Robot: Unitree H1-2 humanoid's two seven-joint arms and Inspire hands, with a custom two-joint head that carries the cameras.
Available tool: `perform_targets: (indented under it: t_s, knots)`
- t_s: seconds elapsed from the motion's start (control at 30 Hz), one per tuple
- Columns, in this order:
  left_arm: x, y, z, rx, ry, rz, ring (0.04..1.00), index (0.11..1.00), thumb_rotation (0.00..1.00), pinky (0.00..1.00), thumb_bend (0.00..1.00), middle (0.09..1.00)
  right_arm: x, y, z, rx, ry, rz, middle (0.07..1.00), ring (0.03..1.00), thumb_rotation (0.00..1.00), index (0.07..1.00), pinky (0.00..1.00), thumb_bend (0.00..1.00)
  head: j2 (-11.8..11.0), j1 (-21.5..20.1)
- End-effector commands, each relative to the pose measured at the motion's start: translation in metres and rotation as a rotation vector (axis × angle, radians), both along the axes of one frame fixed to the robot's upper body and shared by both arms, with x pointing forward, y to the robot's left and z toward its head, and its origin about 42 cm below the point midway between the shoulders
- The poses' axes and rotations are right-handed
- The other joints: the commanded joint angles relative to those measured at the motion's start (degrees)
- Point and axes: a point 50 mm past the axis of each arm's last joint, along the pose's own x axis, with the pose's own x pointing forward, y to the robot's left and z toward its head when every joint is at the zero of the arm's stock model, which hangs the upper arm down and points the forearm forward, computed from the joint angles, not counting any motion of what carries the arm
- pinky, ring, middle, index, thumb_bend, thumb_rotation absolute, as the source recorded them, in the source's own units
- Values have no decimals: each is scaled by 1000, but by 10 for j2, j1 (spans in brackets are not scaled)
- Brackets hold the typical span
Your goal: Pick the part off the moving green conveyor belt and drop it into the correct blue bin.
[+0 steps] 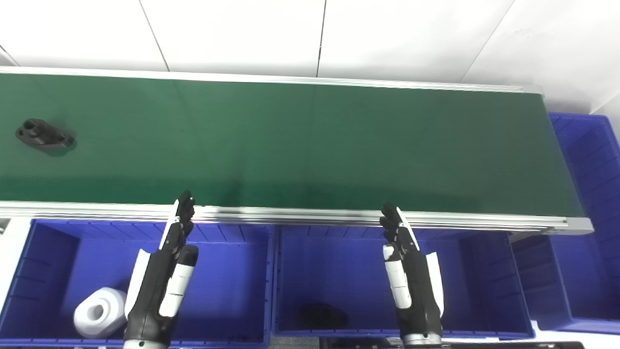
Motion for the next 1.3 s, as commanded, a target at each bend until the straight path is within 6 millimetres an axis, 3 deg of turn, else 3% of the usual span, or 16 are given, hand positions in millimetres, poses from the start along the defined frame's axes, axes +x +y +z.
perform_targets:
  t_s: [0.0, 0.4, 0.77, 1.27]
  knots:
    - [-4, -2, 14, 5, -41, 13, 1000, 1000, 1000, 1000, 614, 1000, 1, 79, 14, 205, -54, 14, 924, 921, 1000, 922, 935, 827, 0, 1]
    - [-2, -1, 13, -32, -38, 5, 1000, 1000, 1000, 1000, 631, 1000, -2, 80, 13, 242, -45, -1, 932, 921, 1000, 933, 945, 813, 1, 2]
    - [0, 2, 9, -34, -42, 1, 1000, 1000, 1000, 1000, 617, 1000, 1, 81, 17, 248, -80, 70, 982, 999, 1000, 976, 1000, 866, 1, 3]
    - [1, -1, 11, -42, -23, 10, 1000, 1000, 1000, 1000, 637, 1000, 1, 79, 16, 255, -78, 80, 991, 1000, 1000, 994, 1000, 865, 0, 7]
